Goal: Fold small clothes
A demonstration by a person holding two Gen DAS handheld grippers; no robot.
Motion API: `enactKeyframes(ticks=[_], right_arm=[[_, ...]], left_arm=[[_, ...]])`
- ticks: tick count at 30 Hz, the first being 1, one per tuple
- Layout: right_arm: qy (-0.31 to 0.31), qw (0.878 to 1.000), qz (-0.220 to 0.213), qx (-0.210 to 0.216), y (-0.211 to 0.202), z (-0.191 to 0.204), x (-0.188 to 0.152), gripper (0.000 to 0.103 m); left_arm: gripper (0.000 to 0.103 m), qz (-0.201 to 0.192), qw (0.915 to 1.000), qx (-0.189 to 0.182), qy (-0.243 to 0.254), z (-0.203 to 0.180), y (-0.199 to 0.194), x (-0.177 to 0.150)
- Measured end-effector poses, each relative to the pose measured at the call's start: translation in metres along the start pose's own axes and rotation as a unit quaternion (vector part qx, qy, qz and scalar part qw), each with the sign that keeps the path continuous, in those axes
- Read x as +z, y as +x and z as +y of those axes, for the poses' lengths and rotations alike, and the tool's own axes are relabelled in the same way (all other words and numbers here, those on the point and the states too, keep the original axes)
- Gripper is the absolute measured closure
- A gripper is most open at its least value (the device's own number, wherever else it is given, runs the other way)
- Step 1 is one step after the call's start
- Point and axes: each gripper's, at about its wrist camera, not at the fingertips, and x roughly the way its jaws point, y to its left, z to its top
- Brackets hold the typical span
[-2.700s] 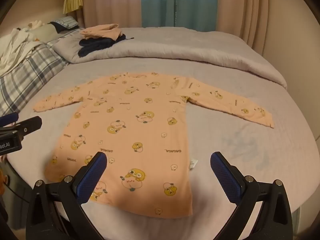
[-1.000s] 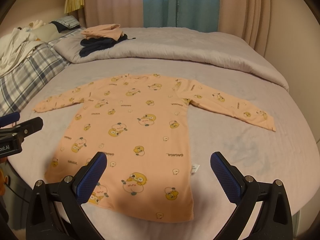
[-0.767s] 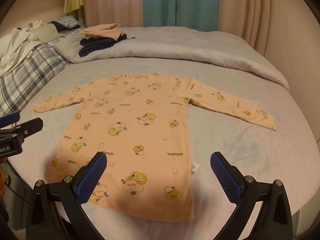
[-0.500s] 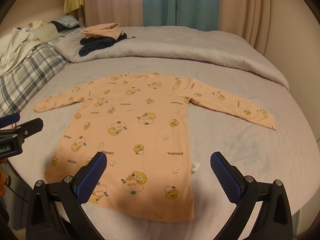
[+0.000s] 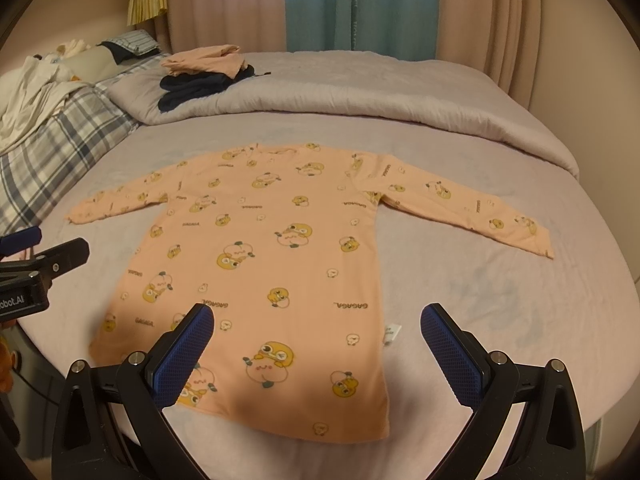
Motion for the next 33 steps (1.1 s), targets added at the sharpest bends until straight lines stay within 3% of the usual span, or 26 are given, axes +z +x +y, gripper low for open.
enactKeyframes(ticks=[13, 20, 24, 31, 33], right_arm=[[0.001, 1.000, 0.002, 0.001, 0.001, 0.001, -0.002, 0.001], [0.010, 1.000, 0.007, 0.008, 0.007, -0.003, -0.004, 0.001], [0.062, 0.997, 0.025, 0.047, 0.025, -0.023, -0.012, 0.001], [0.163, 0.986, 0.036, 0.031, 0.049, -0.084, -0.030, 0.001], [0.205, 0.978, 0.033, 0.026, 0.054, -0.112, -0.038, 0.001]], left_arm=[[0.000, 0.004, 1.0000, 0.005, 0.004, 0.002, 0.001, -0.002], [0.000, 0.013, 0.9998, -0.011, -0.010, 0.007, 0.008, -0.002], [0.000, 0.038, 0.9983, -0.023, -0.038, 0.018, 0.030, -0.008], [0.000, 0.105, 0.9856, -0.083, -0.104, 0.032, 0.068, -0.019], [0.000, 0.112, 0.9834, -0.081, -0.118, 0.034, 0.074, -0.019]])
